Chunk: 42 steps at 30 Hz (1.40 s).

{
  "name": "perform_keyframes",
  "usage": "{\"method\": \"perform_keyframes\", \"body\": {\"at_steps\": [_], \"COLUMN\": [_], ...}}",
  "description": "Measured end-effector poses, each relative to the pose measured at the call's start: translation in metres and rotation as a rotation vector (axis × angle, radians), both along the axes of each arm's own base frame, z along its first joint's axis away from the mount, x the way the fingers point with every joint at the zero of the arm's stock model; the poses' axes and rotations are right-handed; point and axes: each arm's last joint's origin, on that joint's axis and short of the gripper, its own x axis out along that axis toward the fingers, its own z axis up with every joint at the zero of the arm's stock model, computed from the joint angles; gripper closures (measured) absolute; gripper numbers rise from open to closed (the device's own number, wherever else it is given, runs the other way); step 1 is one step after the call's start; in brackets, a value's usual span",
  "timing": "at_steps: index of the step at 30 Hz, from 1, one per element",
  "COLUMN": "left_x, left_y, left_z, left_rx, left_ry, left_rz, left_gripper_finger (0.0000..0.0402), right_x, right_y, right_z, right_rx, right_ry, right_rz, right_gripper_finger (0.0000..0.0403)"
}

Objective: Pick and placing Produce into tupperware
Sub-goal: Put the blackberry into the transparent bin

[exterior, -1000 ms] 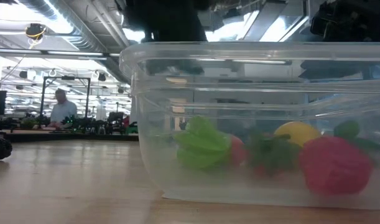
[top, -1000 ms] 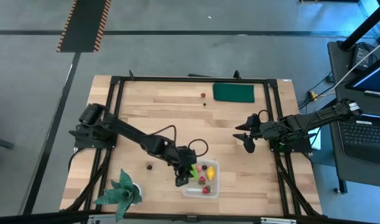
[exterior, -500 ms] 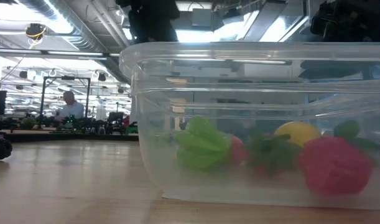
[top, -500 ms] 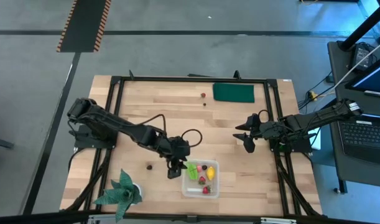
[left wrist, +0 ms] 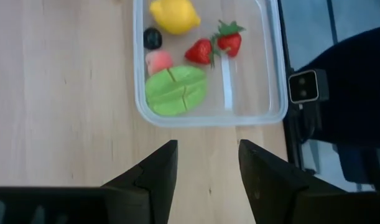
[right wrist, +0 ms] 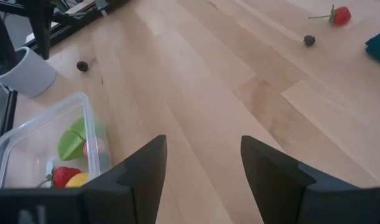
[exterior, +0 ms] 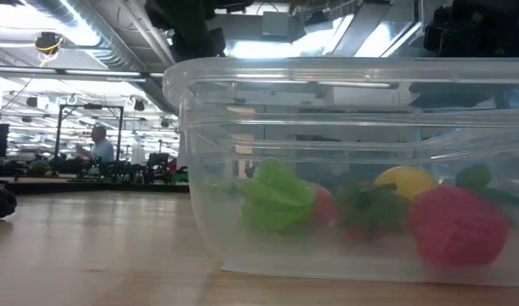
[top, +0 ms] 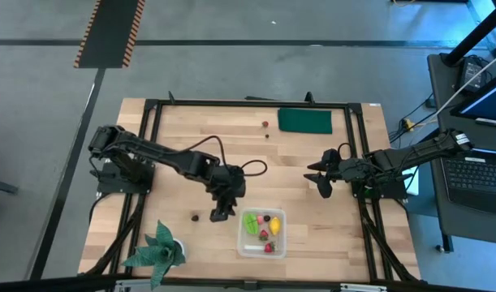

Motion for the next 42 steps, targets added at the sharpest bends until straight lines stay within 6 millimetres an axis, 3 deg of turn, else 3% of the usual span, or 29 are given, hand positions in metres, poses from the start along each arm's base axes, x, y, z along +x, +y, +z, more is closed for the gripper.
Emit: {"method": "perform_keyframes", "body": {"at_steps": [6, 13, 25, 31, 42], "left_x": [-0.005, -0.012, -0.041, -0.056, -0.057], "left_y": [0.003, 0.01, 0.018, 0.022, 0.024], "left_z": [-0.003, 0.002, 0.017, 0.022, 0.021], "left_rx": [-0.026, 0.011, 0.128, 0.132, 0.213], "left_ry": [0.073, 0.084, 0.19, 0.281, 0.292], "left_rz": [-0.013, -0.01, 0.051, 0.077, 0.163], "left_gripper_finger": [0.0223, 0.0161, 0.008, 0.0073, 0.0078], "right_x": [0.0, 0.0, -0.001, -0.001, -0.001], "right_y": [0.0, -0.001, -0.004, -0.006, -0.006], "right_z": [0.0, 0.0, 0.001, 0.001, 0.002], "right_rx": [-0.002, -0.016, -0.088, -0.133, -0.135], "right_ry": [0.0, 0.0, -0.014, -0.029, -0.031], "right_rz": [0.001, -0.009, -0.111, -0.177, -0.183], "right_gripper_finger": [0.0195, 0.0195, 0.0195, 0.0195, 0.0195]}}
